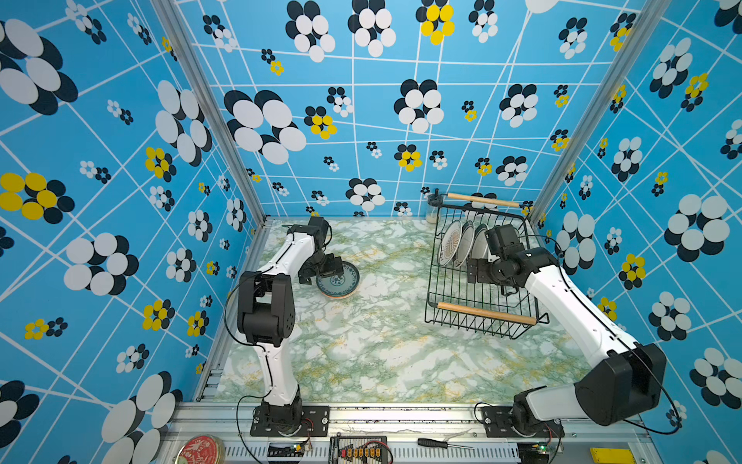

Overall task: Unload the plates from the dish rack
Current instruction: Pick up the plate from the dish rack.

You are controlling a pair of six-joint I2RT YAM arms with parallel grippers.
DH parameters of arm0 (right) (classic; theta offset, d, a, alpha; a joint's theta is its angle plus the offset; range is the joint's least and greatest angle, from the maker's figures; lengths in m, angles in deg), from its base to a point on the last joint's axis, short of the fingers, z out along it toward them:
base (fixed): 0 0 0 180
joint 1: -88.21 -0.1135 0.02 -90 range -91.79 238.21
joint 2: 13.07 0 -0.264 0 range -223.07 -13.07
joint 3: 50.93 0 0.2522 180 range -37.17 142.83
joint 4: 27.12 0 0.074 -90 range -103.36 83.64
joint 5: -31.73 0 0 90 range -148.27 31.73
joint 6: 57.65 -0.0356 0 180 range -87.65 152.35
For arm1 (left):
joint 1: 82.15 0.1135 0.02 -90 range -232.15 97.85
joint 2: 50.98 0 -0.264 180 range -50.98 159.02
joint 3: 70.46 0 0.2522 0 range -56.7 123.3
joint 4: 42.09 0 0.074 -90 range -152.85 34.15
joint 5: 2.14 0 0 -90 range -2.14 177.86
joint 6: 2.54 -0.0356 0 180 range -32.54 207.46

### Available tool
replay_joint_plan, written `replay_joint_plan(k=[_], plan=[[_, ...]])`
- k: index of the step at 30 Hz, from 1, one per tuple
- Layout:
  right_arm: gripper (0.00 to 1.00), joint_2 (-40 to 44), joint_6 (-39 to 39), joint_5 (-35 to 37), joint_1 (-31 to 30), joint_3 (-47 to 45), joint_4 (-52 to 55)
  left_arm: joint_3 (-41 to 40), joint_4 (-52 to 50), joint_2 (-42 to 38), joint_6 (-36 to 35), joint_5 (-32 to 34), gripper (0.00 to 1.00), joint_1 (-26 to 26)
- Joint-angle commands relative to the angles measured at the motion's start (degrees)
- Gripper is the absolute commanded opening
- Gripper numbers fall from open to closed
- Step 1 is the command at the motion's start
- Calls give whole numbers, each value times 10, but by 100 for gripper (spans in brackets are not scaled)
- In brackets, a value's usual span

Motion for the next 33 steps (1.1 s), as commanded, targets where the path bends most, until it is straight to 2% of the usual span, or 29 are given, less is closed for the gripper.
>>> replay_joint_plan(k=[1,6,9,19,24,31,33], plan=[[99,-41,4,-38,1,56,-38,-19,-26,-48,15,15,99,12],[99,-111,-14,-65,2,135,-54,-58,-21,-122,27,-1,99,25],[94,-159,-23,-80,1,190,-66,-77,-23,-165,31,-12,99,26],[79,-292,-39,-55,1,317,-77,-100,-48,-261,34,-43,99,25],[70,-338,-47,-42,2,357,-66,-112,-51,-307,38,-53,99,27],[67,-368,-55,-29,2,374,-58,-140,-27,-352,56,-72,99,27],[62,-377,-54,-23,2,377,-57,-147,-11,-363,58,-86,99,27]])
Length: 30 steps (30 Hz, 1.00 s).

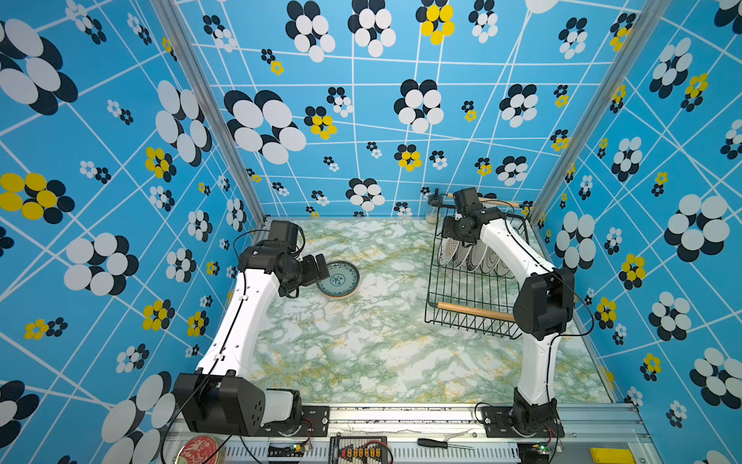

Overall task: Unload the plates from the dish rack
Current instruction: Pick up the plate from the dish rack.

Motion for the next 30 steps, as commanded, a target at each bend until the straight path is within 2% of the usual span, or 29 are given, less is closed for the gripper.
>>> replay_joint_plan(k=[1,5,9,15,17,24,30], plan=[[59,-22,-5,18,2,22,18,-18,26,-19,14,-28,99,2],[52,-42,-3,25,3,35,27,-23,52,-31,14,-57,99,2],[48,-53,-5,30,2,36,26,-23,63,-30,21,-72,99,2],[42,-53,-5,37,3,32,22,-29,79,-40,41,-65,99,1],[37,-72,-2,38,3,32,23,-33,82,-41,49,-67,99,1],[35,-82,2,24,3,30,21,-13,49,-18,37,-49,99,-2],[22,-83,-1,30,3,31,21,-22,64,-29,39,-37,99,-3]])
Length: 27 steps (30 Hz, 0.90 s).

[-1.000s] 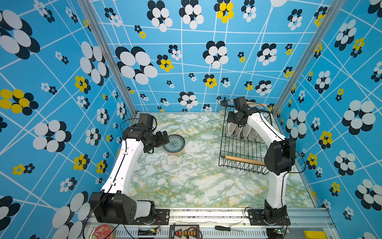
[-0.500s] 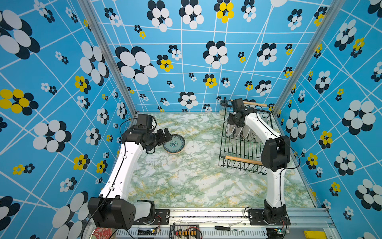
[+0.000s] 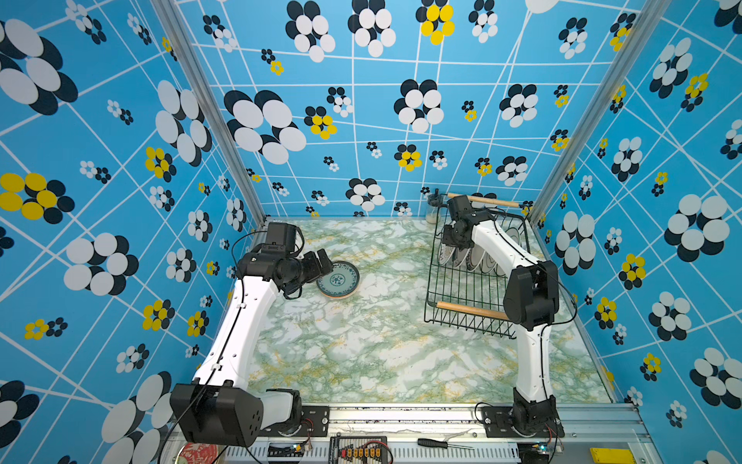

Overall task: Unload the plates from the dish rack
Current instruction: Pick up the plate from the dish rack.

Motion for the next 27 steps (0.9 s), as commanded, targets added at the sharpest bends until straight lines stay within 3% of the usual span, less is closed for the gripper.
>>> replay_joint_plan(k=[1,6,17,27], plan=[[21,-10,-3,-5,-1,7,3,3,-4,-3,-1,10,99,-2],[12,-6,1,-5,-1,6,6,7,-16,18,-1,-1,99,-3],[7,45,40,39,-1,0,20,34,-52,65,-34,-36,99,-9],[5,93,70,94,-2,-3,49,19,-21,59,-21,-53,99,-10]])
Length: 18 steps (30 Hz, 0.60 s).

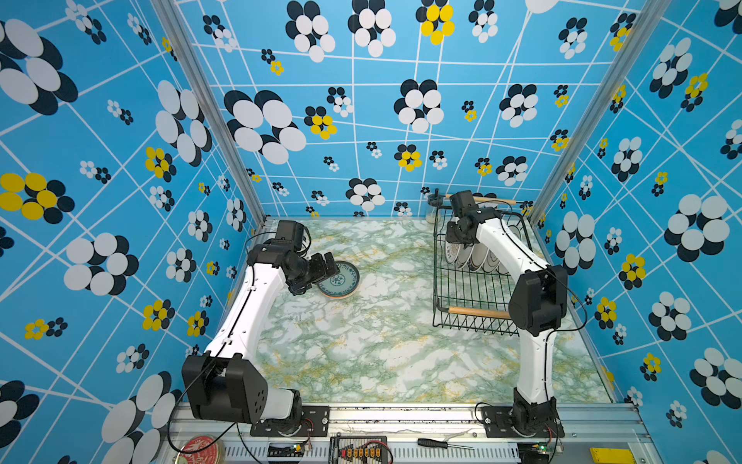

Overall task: Unload the plates from the dish rack
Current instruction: Pick up the plate from the dish rack.

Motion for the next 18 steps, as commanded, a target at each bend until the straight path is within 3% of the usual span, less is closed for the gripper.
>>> replay_joint_plan(k=[1,9,13,18], plan=[[4,45,23,47,3,-2,19,4,8,-4,-1,-18,99,-3],[3,115,23,16,2,-13,17,-47,107,-36,34,-45,99,-3],[3,182,-7,-52,2,-47,-16,-79,172,-61,49,-88,99,-6],[4,285,-82,-176,2,-140,-106,-49,149,-33,48,-118,99,-5]])
